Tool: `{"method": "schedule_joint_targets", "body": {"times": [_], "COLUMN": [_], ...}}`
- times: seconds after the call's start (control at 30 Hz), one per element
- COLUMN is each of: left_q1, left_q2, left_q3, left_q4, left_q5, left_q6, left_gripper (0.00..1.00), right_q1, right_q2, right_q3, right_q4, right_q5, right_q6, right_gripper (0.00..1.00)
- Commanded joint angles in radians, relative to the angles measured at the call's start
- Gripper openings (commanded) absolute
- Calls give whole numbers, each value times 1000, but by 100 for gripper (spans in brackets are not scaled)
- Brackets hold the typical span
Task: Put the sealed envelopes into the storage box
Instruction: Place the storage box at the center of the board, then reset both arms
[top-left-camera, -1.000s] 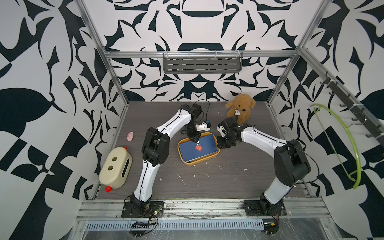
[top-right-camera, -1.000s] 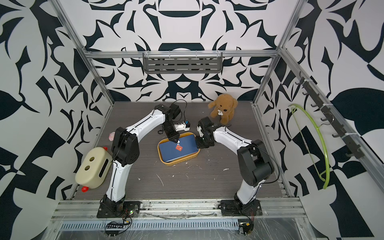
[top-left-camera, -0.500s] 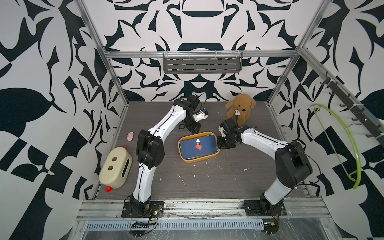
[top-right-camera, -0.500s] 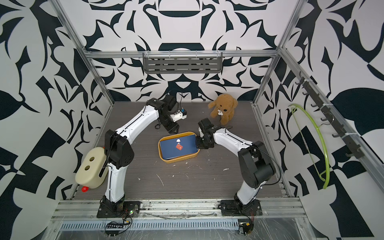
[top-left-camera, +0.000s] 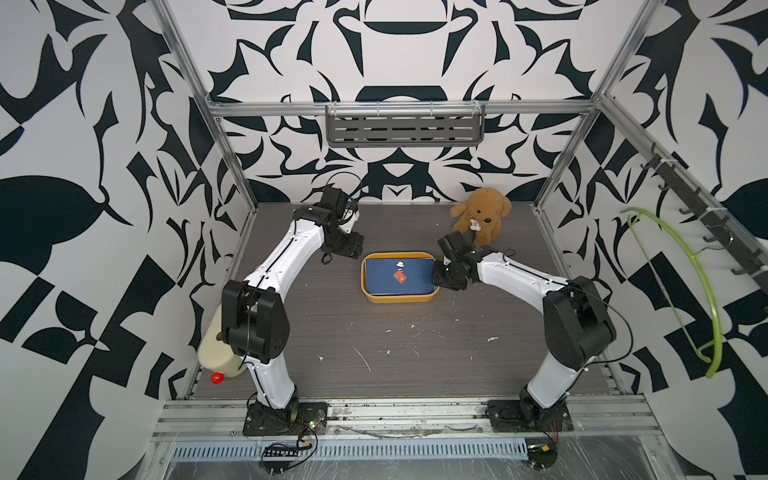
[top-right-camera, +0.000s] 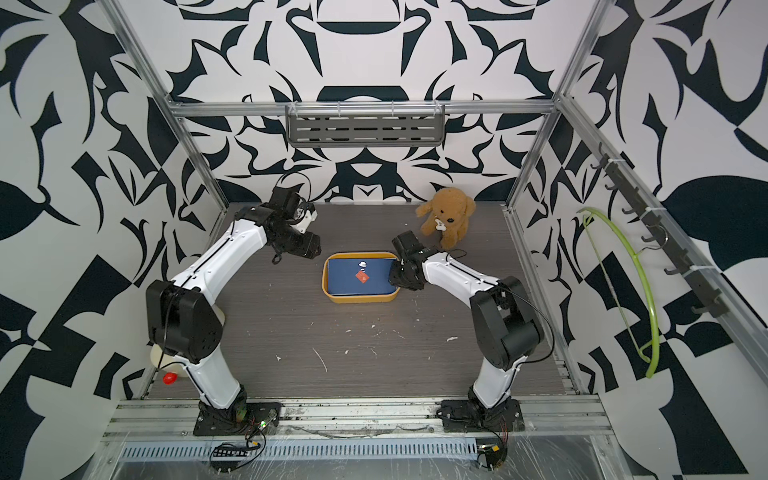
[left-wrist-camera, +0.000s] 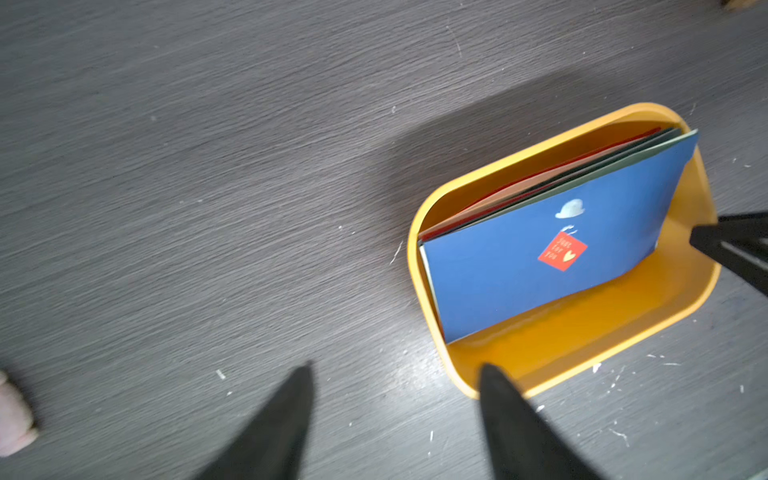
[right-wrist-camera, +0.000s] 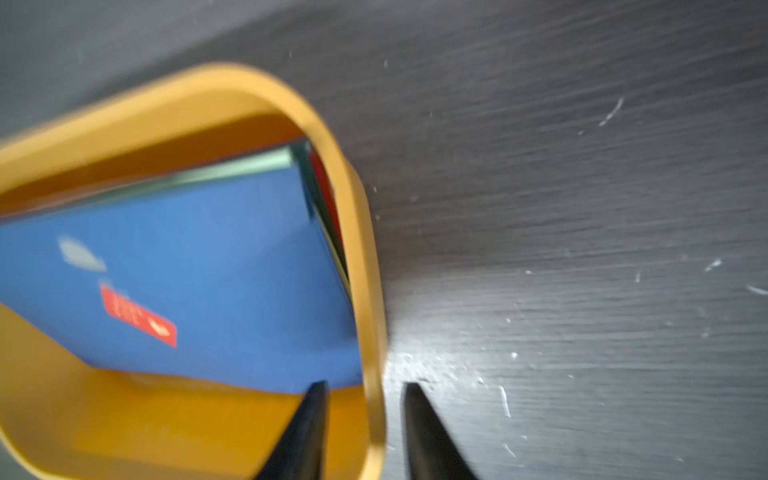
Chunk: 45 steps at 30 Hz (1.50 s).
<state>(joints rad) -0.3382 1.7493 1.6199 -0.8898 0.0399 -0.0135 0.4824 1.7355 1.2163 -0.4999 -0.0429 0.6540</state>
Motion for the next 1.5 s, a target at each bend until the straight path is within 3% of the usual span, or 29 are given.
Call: {"method": "schedule_joint_targets", "body": {"times": [0.0,0.07,0.17,0.3,0.43,0.67,0.87,0.93,1.0,1.27,1.47], "left_q1": [15,31,62,114,187,302,351,351,351,350,349], "left_q2": [-79,-121,-203,-346,-484,-620,-690,-684,-642,-339,-216], "left_q3": [-52,-93,-199,-401,-621,-909,-1057,-1104,-1152,-1230,-1282], "left_q4": [68,106,198,367,519,741,920,1032,1186,1629,1845], "left_q5": [-22,-56,-100,-186,-249,-225,-170,-153,-207,-208,-147], "left_q6": [-54,-78,-111,-157,-202,-208,-162,-140,-143,-114,-98], "left_gripper": [99,99,99,99,99,99,99,99,99,99,99], "right_q1": [5,4,-11,-103,-183,-262,-296,-304,-321,-371,-423], "right_q2": [-67,-97,-164,-254,-333,-394,-446,-452,-445,-399,-323], "right_q3": [69,90,84,27,-93,-251,-374,-415,-449,-621,-741], "right_q4": [-43,-86,-111,-99,-1,176,346,421,478,764,1060], "right_q5": [48,69,85,89,265,452,447,444,432,427,282], "right_q6": [-55,-114,-186,-235,-280,-376,-426,-456,-472,-583,-620], "right_gripper": [60,88,99,99,99,99,99,99,99,99,97]}}
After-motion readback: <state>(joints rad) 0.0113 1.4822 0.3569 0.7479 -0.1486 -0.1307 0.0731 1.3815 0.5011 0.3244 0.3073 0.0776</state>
